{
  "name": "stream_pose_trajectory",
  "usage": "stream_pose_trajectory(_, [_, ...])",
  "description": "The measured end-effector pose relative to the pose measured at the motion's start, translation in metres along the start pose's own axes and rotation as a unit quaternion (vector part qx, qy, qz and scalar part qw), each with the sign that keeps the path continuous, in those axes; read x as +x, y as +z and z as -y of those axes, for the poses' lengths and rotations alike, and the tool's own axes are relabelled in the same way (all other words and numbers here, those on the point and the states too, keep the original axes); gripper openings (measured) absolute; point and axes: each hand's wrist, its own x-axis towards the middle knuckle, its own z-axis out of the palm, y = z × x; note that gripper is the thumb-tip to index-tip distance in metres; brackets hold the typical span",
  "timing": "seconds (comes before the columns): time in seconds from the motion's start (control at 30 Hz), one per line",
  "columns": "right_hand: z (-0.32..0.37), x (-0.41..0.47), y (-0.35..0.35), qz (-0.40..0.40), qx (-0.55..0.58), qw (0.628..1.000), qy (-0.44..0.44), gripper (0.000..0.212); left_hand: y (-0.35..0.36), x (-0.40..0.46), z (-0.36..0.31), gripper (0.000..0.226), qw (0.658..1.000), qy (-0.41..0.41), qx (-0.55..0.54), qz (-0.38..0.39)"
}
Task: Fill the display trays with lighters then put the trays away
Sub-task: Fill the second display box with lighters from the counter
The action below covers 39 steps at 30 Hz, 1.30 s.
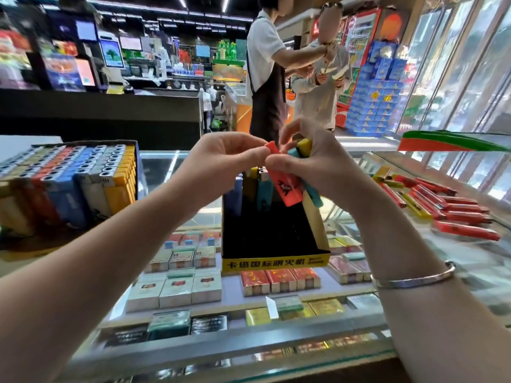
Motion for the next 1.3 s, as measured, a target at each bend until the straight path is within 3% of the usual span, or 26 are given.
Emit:
stream_pose_trajectory(0.13, [-0.009,0.002,-0.02,-0.18,0.142,0.973,0.033,0.017,0.003,0.008,-0.006,0.007,1.0,0.011,-0.001,-0.028])
stream_pose_trajectory(0.2, [-0.02,0.003,-0.028,-0.268,0.164,0.944,0.099,0.016,0.009,0.012,-0.005,0.006,0.997,0.014,0.072,-0.018])
stream_pose_trajectory(0.27, [-0.029,0.004,-0.031,-0.304,0.174,0.922,0.166,0.016,0.017,0.015,-0.003,0.004,0.982,0.031,0.186,-0.007])
stream_pose_trajectory(0.47, [-0.039,0.008,-0.022,-0.293,0.168,0.922,0.19,0.016,0.025,0.027,0.007,0.011,0.925,0.058,0.376,0.006])
stream_pose_trajectory(0.7, [-0.039,0.007,-0.018,-0.274,0.168,0.926,0.197,0.016,0.029,0.025,0.009,0.02,0.865,0.162,0.475,-0.012])
stream_pose_trajectory(0.97, [-0.039,0.009,-0.016,-0.266,0.162,0.93,0.194,0.016,0.029,0.025,0.008,0.014,0.864,0.164,0.475,-0.017])
stream_pose_trajectory(1.13, [-0.039,0.009,-0.014,-0.263,0.164,0.932,0.187,0.015,0.032,0.023,0.009,0.01,0.832,0.211,0.511,-0.034])
stream_pose_trajectory(1.3, [-0.039,0.008,-0.014,-0.264,0.166,0.932,0.184,0.014,0.035,0.019,0.013,0.01,0.817,0.196,0.543,-0.018])
